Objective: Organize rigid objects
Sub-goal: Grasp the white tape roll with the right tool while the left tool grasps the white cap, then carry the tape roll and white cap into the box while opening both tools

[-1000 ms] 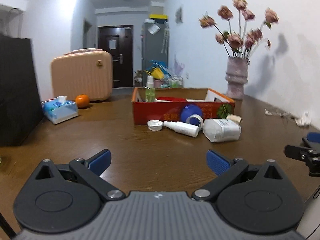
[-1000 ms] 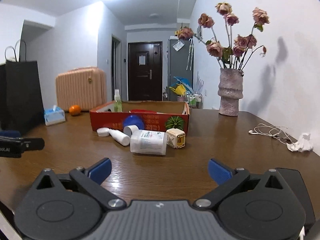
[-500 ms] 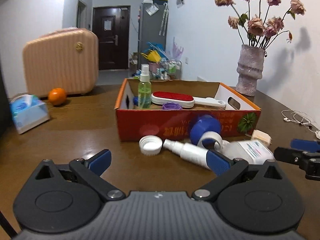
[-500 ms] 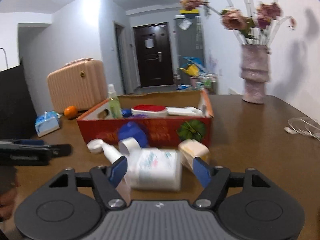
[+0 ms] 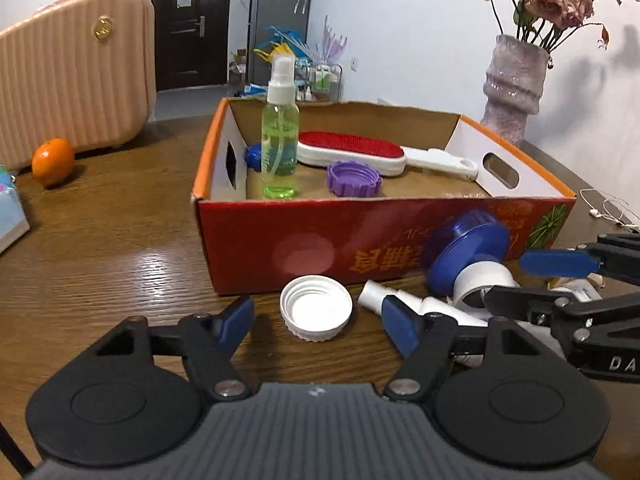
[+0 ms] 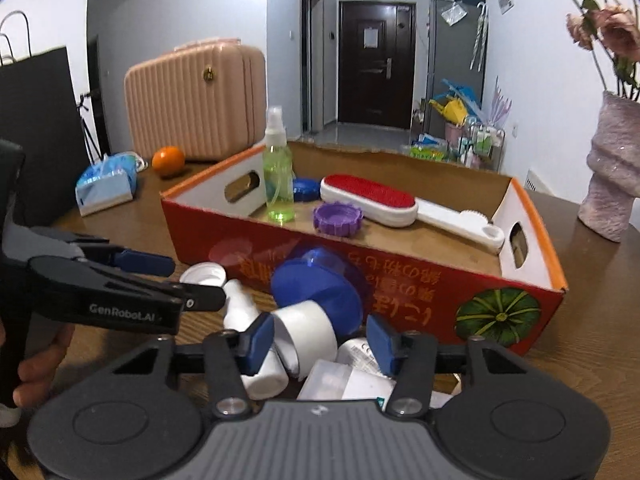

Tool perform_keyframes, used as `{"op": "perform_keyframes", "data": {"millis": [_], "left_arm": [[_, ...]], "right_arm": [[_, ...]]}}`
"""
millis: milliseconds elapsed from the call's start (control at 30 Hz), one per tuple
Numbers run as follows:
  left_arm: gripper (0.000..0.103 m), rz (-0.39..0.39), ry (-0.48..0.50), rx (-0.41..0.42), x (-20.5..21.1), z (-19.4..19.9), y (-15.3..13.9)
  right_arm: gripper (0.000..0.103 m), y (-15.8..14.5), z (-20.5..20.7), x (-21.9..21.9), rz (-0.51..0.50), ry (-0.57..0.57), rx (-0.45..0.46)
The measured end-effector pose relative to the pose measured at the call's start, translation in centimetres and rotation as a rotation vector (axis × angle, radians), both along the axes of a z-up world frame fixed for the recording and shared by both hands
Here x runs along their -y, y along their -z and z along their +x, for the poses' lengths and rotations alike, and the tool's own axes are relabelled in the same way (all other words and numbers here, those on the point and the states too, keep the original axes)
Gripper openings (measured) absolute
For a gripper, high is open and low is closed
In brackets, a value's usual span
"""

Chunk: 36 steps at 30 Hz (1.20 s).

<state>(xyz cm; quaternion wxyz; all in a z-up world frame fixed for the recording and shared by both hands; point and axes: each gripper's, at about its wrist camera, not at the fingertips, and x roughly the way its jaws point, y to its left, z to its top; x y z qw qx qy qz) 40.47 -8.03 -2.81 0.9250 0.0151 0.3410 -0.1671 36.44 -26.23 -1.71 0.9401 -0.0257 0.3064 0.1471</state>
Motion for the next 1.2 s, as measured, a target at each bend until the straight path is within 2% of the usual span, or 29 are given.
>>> {"op": "perform_keyframes", "data": {"millis": [33, 67, 100, 133, 167, 333, 500, 667, 867, 1200], "left_arm": [[0.064, -0.004, 0.003, -0.008, 0.1, 0.2, 0.1], [0.059, -0.008, 0.003, -0.017, 0.1, 0.5, 0.3], [0.048, -0.006, 0.0, -0.009, 0.1, 0.5, 0.4], [0.042, 0.001, -0.002, -0.001, 0.2, 0.4, 0.5], [0.041, 0.013, -0.004, 0.006, 0.2, 0.3, 0.5], [0.04, 0.014, 0.0, 0.028, 0.0, -0.7, -0.2], [0.04, -0.006, -0.024, 0.078, -0.8, -3.6, -2.3], [0.04, -0.032, -0.039, 0.172, -1.5, -9.2, -5.8], [0.04, -0.066, -0.091, 0.27, -2.4, -16.3, -9.0], [0.04, -0.098, -0.137, 0.384, -3.4, -25.1, -12.4]], "right_arm": [[0.044, 0.2, 0.2, -0.2, -0.006, -0.006, -0.011], [0.036, 0.4, 0.3, -0.3, -0.008, -0.013, -0.022], [0.031, 0.6, 0.4, -0.4, -0.009, -0.016, -0.024], [0.024, 0.7, 0.4, -0.5, -0.008, -0.015, -0.026], [0.023, 0.7, 0.4, -0.5, -0.002, -0.014, -0.028], [0.022, 0.1, -0.4, -0.4, 0.013, -0.005, 0.003], [0.022, -2.4, -3.1, 0.1, -0.003, 0.014, 0.076], [0.022, -5.2, -7.6, 0.5, 0.023, 0.013, 0.164], [0.022, -7.0, -13.2, 0.6, 0.08, 0.013, 0.209], [0.022, -9.3, -21.3, 0.4, 0.111, 0.005, 0.294]]}}
